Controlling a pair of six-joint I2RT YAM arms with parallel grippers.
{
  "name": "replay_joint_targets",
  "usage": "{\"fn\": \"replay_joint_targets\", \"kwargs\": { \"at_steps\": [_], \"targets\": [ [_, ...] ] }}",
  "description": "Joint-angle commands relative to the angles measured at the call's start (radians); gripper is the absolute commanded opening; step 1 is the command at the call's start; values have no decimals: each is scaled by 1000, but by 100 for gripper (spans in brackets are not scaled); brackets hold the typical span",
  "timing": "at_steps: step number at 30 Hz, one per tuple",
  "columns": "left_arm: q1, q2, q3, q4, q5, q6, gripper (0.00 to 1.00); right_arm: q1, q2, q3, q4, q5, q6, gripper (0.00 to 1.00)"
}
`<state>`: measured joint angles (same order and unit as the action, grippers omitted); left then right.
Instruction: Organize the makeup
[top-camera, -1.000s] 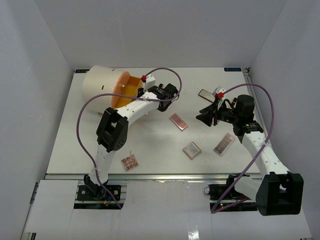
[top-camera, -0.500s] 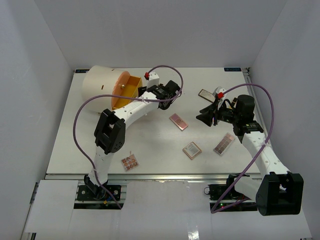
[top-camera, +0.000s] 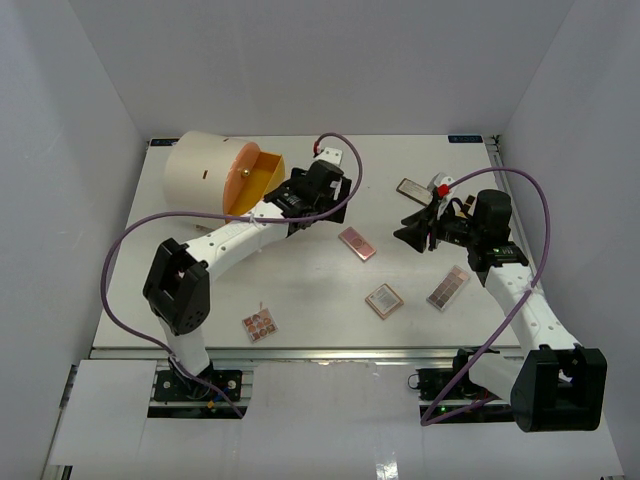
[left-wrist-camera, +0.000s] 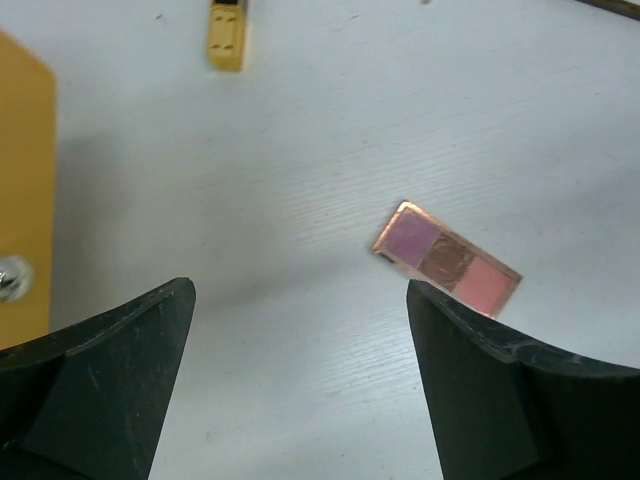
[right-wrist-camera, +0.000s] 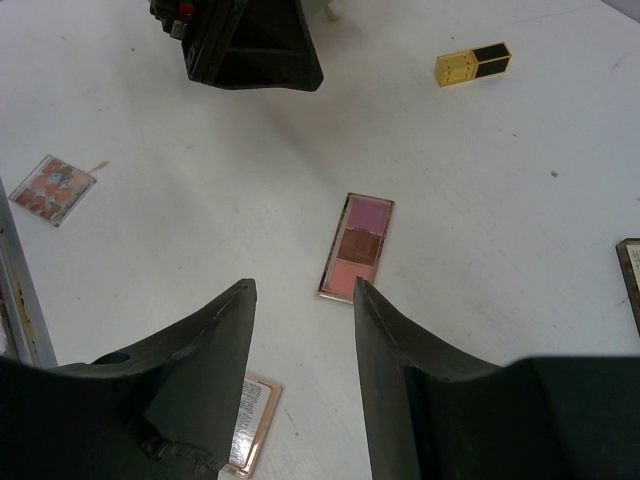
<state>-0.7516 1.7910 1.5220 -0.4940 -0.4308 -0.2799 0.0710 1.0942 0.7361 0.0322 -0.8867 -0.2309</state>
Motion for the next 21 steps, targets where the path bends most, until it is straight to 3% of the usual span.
{"fn": "replay_joint_targets", "kwargs": {
  "at_steps": [1, 9, 21],
  "targets": [
    [63, 13, 40, 107, 274, 116, 98, -9, -17, 17, 9, -20, -23, 51],
    [199, 251, 292, 30, 494, 101, 98, -14, -19, 19, 3, -23, -30, 52],
    [226, 610, 677, -14, 263, 145, 94, -16, 12, 33, -15, -24, -38, 52]
  ]
}}
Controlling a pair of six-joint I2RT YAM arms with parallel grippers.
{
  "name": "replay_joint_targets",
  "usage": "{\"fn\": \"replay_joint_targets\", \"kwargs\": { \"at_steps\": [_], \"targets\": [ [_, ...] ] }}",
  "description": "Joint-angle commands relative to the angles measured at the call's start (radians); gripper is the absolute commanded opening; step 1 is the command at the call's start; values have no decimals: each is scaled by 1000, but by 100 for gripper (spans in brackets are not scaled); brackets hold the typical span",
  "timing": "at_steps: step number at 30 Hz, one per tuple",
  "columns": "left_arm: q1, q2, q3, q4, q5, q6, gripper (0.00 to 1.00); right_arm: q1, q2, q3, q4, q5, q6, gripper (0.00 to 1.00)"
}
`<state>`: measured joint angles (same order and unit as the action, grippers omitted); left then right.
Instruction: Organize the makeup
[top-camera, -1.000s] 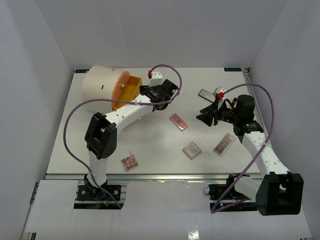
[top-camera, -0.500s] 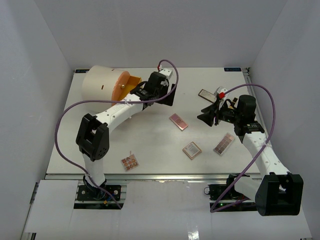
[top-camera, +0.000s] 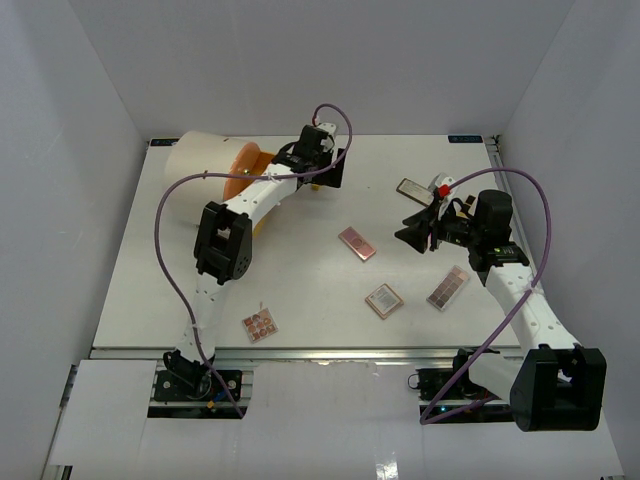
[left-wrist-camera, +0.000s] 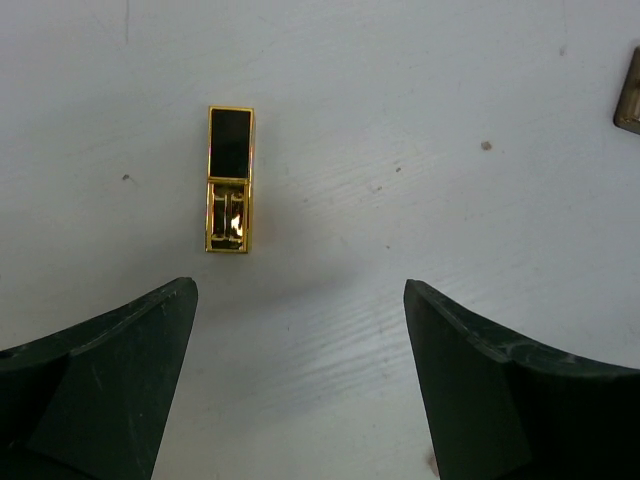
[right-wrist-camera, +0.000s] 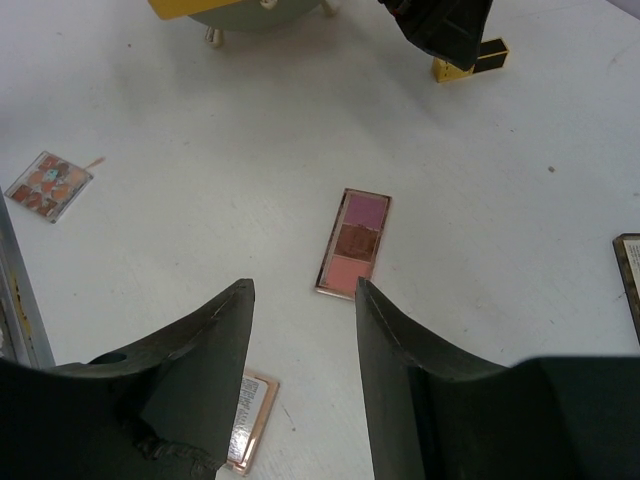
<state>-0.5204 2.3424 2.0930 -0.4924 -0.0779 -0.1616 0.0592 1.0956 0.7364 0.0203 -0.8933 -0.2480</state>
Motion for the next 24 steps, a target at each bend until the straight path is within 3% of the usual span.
{"fn": "replay_joint_targets", "kwargs": {
  "at_steps": [1, 13, 17, 24],
  "targets": [
    [-4, 77, 135, -15, -109, 28, 94, -4, 12, 35, -5, -16, -22, 52],
    [20, 192, 196, 50, -163, 46, 86, -4, 38, 49, -19, -19, -33, 52],
    [20, 208, 197, 51, -137, 42, 72, -4, 41, 50, -19, -15, -36, 52],
    [20, 202, 190, 52, -107, 20, 36, -4, 35, 50, -19, -5, -39, 52]
  ]
}}
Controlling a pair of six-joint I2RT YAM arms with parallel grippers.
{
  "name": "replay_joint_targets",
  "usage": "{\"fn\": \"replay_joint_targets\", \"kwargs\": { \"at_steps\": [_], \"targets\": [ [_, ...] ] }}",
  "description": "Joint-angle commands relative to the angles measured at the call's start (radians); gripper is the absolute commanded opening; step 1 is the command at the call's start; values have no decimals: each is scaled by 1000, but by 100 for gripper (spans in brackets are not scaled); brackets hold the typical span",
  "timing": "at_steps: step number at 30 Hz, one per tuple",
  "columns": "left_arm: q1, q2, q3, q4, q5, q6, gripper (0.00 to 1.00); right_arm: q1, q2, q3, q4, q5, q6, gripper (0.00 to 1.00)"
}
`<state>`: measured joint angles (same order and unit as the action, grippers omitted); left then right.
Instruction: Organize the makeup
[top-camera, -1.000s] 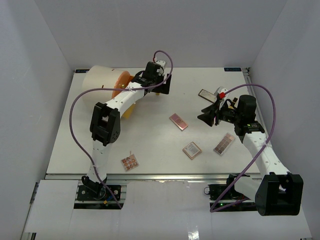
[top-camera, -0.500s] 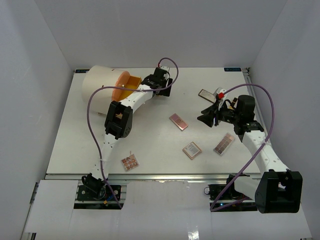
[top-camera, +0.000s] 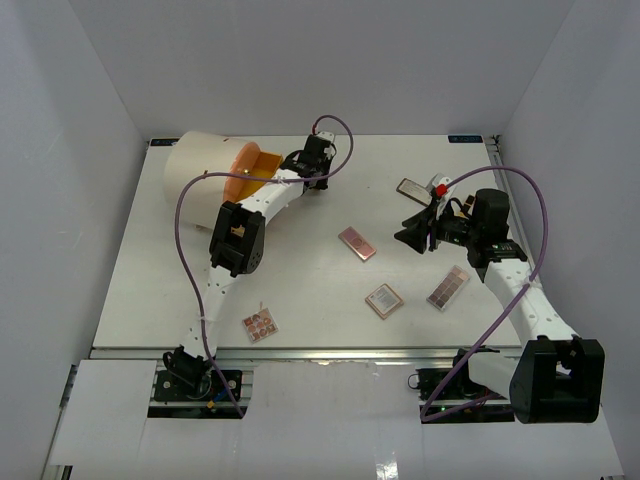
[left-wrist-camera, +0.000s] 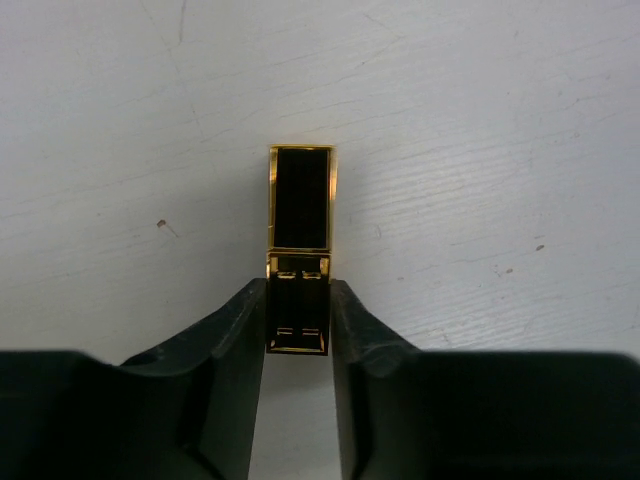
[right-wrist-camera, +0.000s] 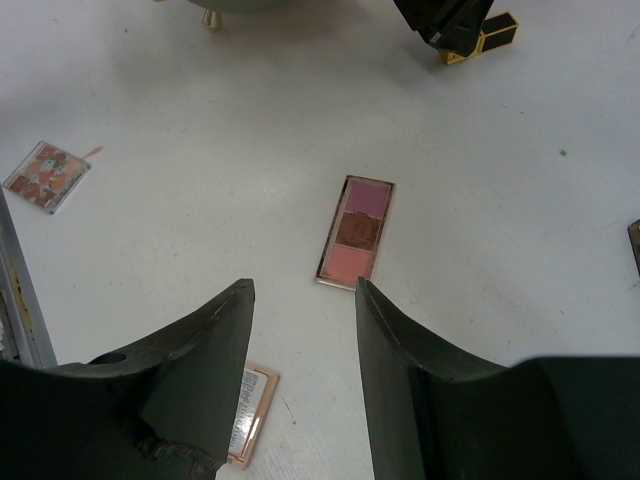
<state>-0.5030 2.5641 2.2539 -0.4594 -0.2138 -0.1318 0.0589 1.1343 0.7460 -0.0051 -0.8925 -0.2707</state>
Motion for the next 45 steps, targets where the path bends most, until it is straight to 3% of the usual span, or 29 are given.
{"fn": "replay_joint_targets", "kwargs": {
  "at_steps": [1, 5, 9, 14, 23, 27, 34, 37, 45],
  "targets": [
    [3, -30, 25, 17, 35, -15, 29, -4, -5, 41, 7, -3, -18, 52],
    [-7, -73, -7, 16, 50, -21, 9, -7, -10, 41, 6, 8, -19, 52],
    [-36, -147, -45, 15, 73, -10, 0, -19, -19, 39, 7, 18, -22, 52],
    [-86, -344, -178, 14, 106, -12, 0, -47, -31, 34, 7, 23, -25, 52],
    [-98, -928, -739, 101, 232, -46, 0, -113, -40, 26, 7, 3, -12, 53],
    [-83, -1107, -834, 18, 150, 14, 0, -114, -33, 23, 8, -6, -6, 53],
    [-27, -1220, -961, -21, -97, 127, 0, -114, -18, 22, 8, -17, -1, 53],
    [-22, -1200, -962, -1, -194, 188, 0, -114, -18, 21, 8, -14, -2, 53],
    [-22, -1108, -906, 5, -286, 240, 2, -114, -21, 22, 8, -14, -5, 53]
  ]
}}
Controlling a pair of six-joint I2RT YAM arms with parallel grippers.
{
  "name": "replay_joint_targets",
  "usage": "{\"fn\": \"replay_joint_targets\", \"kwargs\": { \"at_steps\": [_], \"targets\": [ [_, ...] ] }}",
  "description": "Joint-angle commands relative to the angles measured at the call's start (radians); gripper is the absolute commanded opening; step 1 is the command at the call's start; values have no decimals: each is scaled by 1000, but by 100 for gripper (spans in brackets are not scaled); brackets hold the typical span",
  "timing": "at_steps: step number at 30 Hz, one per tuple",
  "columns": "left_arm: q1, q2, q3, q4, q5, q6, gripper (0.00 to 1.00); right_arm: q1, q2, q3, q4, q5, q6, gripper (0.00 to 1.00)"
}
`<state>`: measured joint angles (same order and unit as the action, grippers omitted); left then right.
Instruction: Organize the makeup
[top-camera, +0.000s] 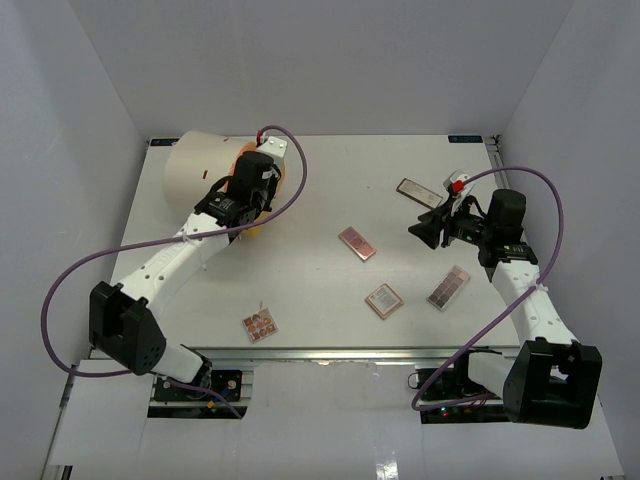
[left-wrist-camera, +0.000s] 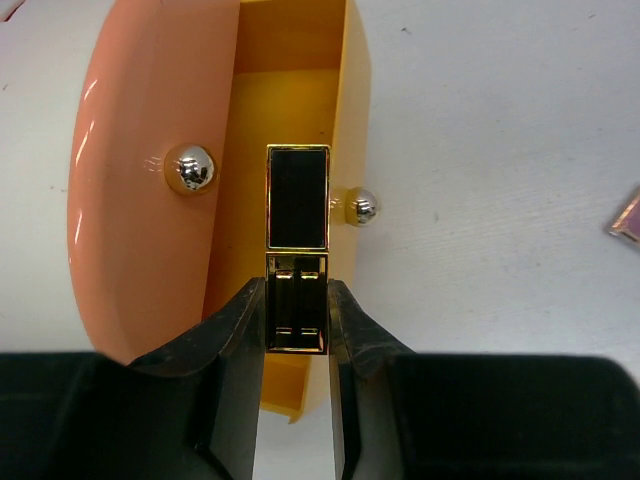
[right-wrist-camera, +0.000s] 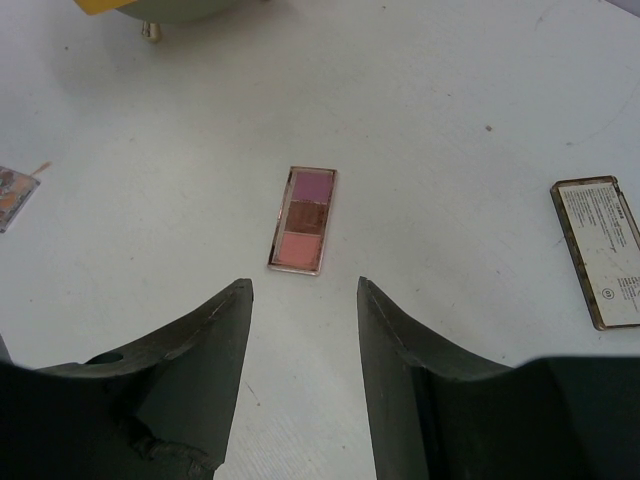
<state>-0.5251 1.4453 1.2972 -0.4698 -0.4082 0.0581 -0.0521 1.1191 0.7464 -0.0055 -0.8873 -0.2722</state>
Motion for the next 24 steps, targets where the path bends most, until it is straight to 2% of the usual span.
{"fn": "replay_joint_targets", "kwargs": {
  "at_steps": [1, 4, 8, 10, 14, 20, 22, 24],
  "targets": [
    [0, 15, 50, 18, -104, 56, 3, -3, -5, 22, 9, -20, -4, 53],
    [0, 19, 42, 26, -138, 69, 14, -3, -2, 21, 9, -22, -4, 53],
    [0, 18, 34, 35, -166, 68, 41, -3, -1, 21, 9, -22, -4, 53],
    [0, 11, 40, 33, -163, 65, 51, -3, -3, 21, 7, -18, -5, 53],
    [0, -15, 48, 26, -118, 43, 63, -5, -5, 21, 7, -4, -10, 54],
    [0, -90, 37, 2, 28, -26, 76, -8, 16, 28, -4, 58, -12, 56],
    [0, -154, 3, 3, 114, -86, 82, -9, 22, 36, -27, 122, 0, 61],
    [0, -208, -44, 37, 308, -113, 85, -11, 44, 45, -37, 277, 30, 71]
  ]
}}
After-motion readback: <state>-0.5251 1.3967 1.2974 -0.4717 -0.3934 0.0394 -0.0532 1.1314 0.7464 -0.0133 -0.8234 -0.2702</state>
